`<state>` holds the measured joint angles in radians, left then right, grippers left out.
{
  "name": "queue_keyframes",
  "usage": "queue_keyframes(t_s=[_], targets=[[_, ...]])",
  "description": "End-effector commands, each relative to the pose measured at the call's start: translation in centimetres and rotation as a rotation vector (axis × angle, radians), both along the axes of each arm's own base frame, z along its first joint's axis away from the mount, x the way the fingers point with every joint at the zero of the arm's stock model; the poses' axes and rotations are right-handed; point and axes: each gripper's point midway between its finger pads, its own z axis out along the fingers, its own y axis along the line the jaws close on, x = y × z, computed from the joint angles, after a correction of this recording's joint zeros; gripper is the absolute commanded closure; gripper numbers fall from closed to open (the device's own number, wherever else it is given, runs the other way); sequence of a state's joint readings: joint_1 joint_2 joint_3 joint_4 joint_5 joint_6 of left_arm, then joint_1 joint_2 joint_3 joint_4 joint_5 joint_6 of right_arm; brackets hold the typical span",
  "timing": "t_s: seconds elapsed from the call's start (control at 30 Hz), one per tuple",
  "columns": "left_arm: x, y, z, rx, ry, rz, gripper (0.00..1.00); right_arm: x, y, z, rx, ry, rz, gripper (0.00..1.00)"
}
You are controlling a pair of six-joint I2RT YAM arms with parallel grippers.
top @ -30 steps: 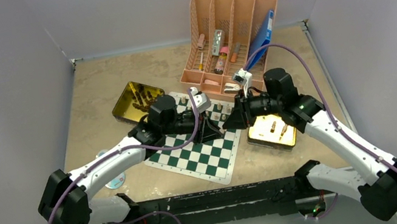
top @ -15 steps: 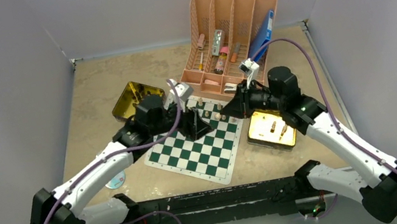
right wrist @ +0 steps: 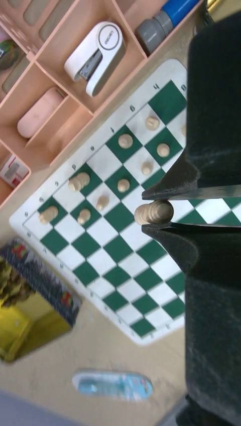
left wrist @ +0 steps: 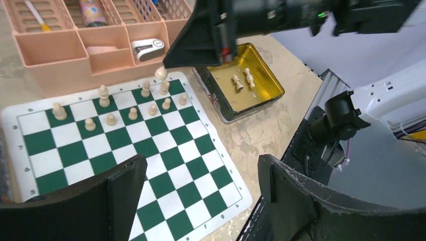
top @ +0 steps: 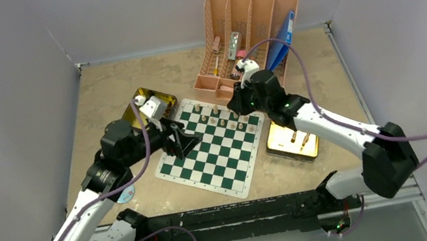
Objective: Set up the chess pieces on the board
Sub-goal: Place the chess piece on the chessboard.
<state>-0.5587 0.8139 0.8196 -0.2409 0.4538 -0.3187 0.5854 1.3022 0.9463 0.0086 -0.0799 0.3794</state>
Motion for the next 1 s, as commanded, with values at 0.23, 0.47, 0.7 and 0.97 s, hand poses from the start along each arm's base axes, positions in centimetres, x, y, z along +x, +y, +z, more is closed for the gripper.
queue_keyframes(t_s=[0.23, 0.47, 0.7, 0.97], targets=[[-2.7, 4.7, -0.5, 0.067, -0.143, 0.107, 0.19, 7.7, 1.7, -2.8, -0.213, -0.158, -0.153, 0.87], [-2.7, 6.4, 0.5, 0.058, -0.193, 0.194, 0.19, 9.0, 3.2, -6.2, -0.303, -0.119, -0.161, 0.85], [-2.9, 6.9, 0.9, 0.045, -0.213, 0.214, 0.19, 8.7, 3.1, -9.7, -0.391, -0.047, -0.171, 0.84], [-3.0, 7.0, 0.9, 0.047, -0.213, 0.219, 0.19, 8.1, 2.6, -11.7, -0.422, -0.010, -0.176, 0.84]])
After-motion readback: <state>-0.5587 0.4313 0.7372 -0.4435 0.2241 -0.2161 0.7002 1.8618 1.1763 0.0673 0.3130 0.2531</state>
